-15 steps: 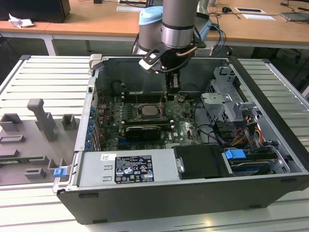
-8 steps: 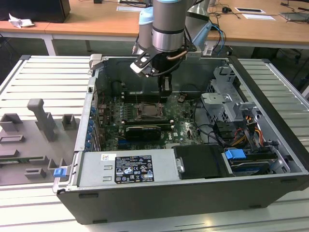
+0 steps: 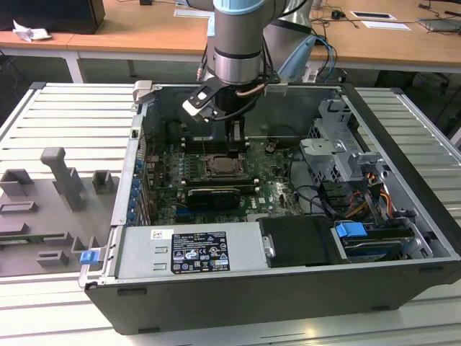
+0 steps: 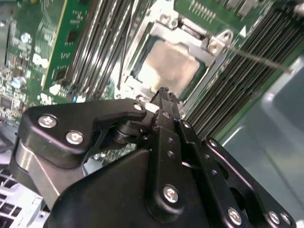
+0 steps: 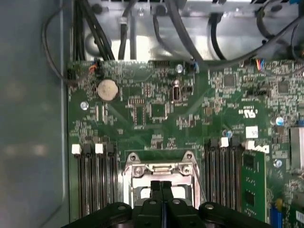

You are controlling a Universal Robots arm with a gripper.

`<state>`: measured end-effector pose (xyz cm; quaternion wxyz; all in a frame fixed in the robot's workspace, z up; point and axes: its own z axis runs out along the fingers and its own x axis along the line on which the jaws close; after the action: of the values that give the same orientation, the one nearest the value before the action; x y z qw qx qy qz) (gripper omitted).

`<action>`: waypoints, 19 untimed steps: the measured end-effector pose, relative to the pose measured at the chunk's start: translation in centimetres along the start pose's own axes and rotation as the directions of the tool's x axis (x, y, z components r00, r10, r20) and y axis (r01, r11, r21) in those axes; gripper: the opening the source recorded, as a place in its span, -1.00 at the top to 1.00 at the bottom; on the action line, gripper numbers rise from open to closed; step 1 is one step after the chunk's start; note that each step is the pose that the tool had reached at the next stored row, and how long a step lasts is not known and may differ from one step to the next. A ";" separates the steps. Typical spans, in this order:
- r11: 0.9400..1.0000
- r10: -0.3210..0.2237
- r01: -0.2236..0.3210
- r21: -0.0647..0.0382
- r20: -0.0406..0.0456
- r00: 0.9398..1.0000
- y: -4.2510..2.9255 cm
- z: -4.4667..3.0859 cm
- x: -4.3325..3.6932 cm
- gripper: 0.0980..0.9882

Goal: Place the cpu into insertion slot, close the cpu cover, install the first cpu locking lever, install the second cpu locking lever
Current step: 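Close the cpu cover, then install the first cpu locking lever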

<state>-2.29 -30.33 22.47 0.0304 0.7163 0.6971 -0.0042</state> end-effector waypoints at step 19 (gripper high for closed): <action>1.000 -0.006 0.006 0.000 0.000 1.000 -1.97 -0.83 -0.19 0.98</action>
<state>-4.29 -30.43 23.23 0.0306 0.7143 0.6992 -0.0043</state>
